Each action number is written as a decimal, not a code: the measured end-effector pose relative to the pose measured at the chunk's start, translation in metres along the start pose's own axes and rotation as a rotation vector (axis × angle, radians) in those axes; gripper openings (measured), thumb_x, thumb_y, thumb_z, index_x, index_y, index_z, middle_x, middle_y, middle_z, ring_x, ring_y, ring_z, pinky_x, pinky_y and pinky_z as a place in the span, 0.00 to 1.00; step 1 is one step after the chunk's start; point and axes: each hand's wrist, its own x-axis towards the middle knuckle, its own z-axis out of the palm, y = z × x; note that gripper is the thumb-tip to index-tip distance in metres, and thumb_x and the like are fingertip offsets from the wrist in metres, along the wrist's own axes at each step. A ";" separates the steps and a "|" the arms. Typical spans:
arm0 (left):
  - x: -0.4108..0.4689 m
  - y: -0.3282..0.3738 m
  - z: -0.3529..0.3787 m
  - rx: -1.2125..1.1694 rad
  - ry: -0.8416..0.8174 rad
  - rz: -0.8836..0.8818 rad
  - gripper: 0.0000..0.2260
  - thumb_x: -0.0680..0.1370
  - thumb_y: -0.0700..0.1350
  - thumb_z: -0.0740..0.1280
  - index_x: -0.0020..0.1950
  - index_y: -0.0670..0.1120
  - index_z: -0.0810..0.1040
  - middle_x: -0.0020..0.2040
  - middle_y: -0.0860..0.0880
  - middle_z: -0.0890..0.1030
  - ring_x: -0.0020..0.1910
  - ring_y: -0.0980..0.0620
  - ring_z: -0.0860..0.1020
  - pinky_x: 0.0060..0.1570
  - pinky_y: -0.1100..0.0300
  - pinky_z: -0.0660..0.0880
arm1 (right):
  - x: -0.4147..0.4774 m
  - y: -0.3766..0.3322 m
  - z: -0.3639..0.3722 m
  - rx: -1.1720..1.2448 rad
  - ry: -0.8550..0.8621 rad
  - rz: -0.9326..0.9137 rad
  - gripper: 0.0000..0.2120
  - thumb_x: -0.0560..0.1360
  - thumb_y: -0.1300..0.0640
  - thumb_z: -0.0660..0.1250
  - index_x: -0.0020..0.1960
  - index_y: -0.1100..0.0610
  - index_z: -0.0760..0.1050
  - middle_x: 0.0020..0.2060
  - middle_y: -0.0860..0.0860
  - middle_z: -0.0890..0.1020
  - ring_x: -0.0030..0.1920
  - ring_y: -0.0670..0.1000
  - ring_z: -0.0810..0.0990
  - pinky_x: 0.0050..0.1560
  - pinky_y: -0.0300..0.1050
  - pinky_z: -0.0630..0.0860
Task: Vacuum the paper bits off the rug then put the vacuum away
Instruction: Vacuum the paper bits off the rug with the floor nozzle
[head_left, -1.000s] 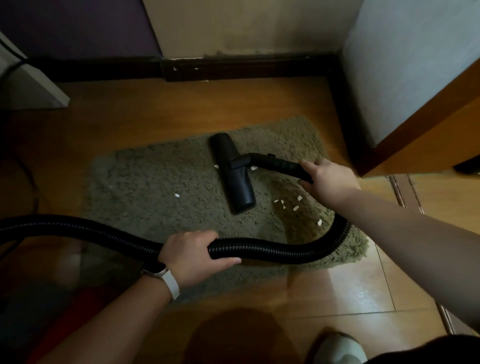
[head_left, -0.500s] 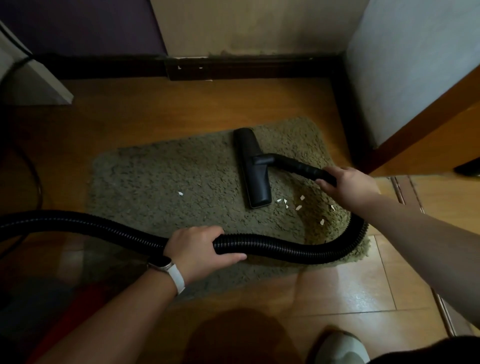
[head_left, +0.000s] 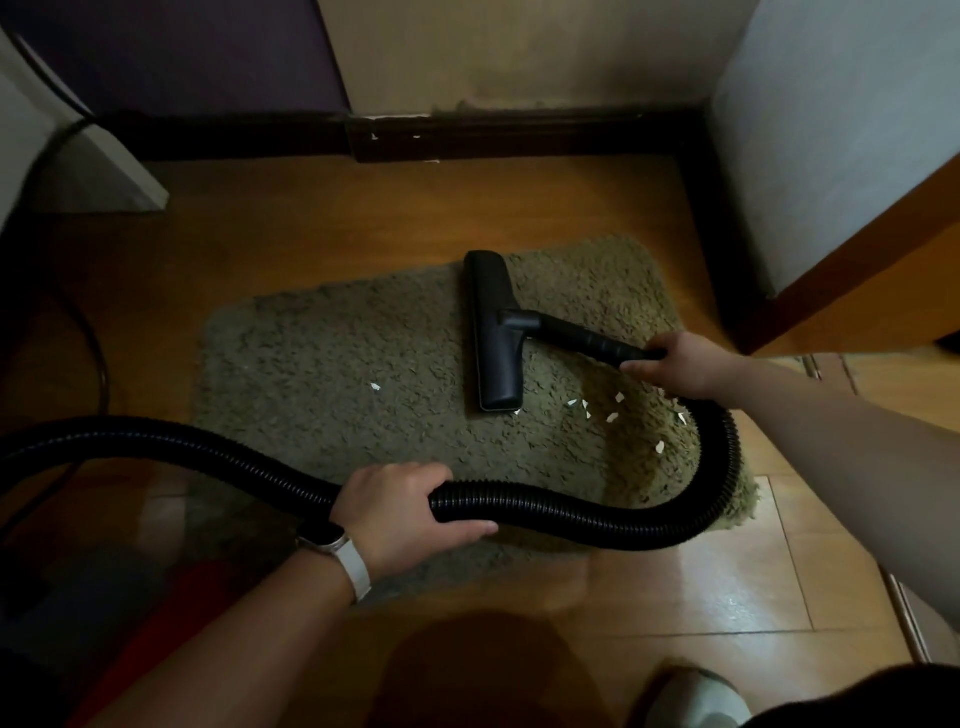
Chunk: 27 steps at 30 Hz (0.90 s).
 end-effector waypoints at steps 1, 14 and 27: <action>0.000 0.000 -0.001 -0.001 0.001 0.003 0.28 0.65 0.78 0.55 0.47 0.57 0.75 0.38 0.58 0.76 0.39 0.61 0.76 0.41 0.63 0.75 | 0.001 0.000 -0.003 0.087 -0.072 0.023 0.19 0.77 0.42 0.68 0.55 0.58 0.76 0.40 0.54 0.81 0.36 0.53 0.80 0.36 0.45 0.75; -0.003 -0.003 0.001 0.026 -0.042 0.074 0.29 0.63 0.79 0.51 0.45 0.58 0.73 0.38 0.59 0.76 0.39 0.62 0.75 0.42 0.64 0.73 | 0.002 0.012 -0.015 0.607 -0.442 0.193 0.26 0.76 0.43 0.67 0.63 0.62 0.72 0.31 0.53 0.75 0.27 0.50 0.73 0.27 0.41 0.72; 0.000 -0.002 0.011 0.112 -0.125 0.059 0.25 0.69 0.77 0.54 0.45 0.57 0.72 0.39 0.59 0.76 0.40 0.62 0.76 0.44 0.63 0.75 | 0.000 0.005 0.033 -0.186 0.089 -0.076 0.17 0.78 0.38 0.62 0.57 0.50 0.72 0.40 0.50 0.79 0.39 0.49 0.79 0.36 0.44 0.75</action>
